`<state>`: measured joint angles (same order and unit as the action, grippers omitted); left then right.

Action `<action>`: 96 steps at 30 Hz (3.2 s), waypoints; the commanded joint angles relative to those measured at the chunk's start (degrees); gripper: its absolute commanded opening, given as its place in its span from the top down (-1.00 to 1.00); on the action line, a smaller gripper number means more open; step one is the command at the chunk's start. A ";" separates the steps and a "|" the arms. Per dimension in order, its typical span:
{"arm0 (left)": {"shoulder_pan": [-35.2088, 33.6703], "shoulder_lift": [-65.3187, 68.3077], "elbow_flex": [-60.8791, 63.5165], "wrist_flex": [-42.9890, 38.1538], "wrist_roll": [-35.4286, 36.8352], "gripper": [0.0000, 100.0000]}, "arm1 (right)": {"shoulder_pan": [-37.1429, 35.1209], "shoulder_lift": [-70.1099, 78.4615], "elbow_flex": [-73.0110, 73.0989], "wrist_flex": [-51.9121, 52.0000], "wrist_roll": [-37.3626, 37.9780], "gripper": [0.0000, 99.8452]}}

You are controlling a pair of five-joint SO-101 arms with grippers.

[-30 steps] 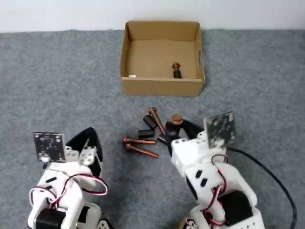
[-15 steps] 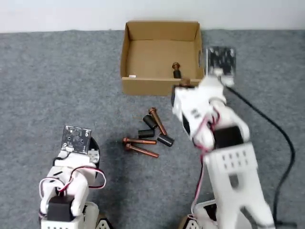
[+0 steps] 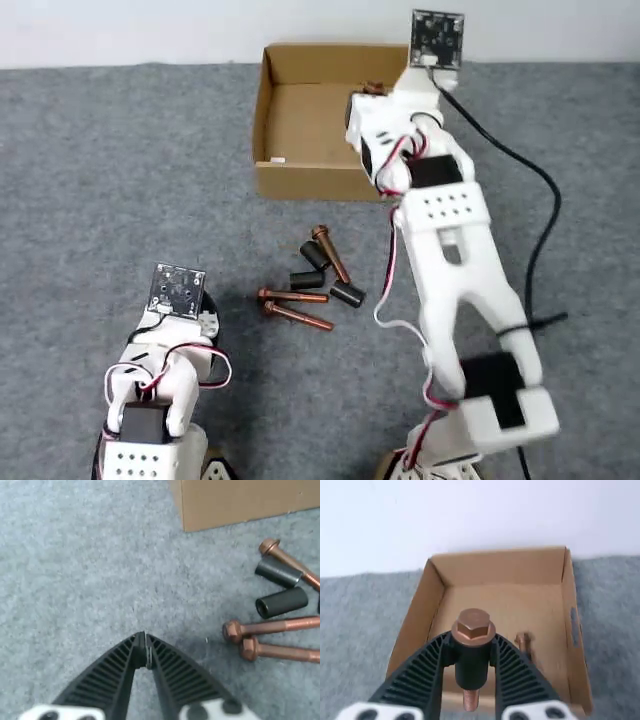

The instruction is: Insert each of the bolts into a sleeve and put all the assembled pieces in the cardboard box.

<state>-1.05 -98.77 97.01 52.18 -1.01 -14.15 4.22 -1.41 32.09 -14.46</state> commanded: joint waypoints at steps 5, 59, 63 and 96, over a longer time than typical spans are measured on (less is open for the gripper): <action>-0.09 -0.09 -0.31 -0.70 0.35 0.99 | 0.22 13.67 -9.93 -6.20 4.22 0.98; -0.26 -0.09 -0.22 -1.23 0.18 0.99 | -9.45 26.51 -37.45 70.81 24.70 0.72; -0.26 -0.09 -0.22 -1.23 0.18 0.99 | -12.09 25.36 -31.56 70.90 28.84 0.72; -0.26 -0.09 -0.22 -1.32 0.18 0.99 | -12.70 31.78 -10.29 56.22 31.65 0.73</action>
<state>-1.05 -98.77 97.10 52.18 -1.10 -27.25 35.08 -11.87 88.35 16.92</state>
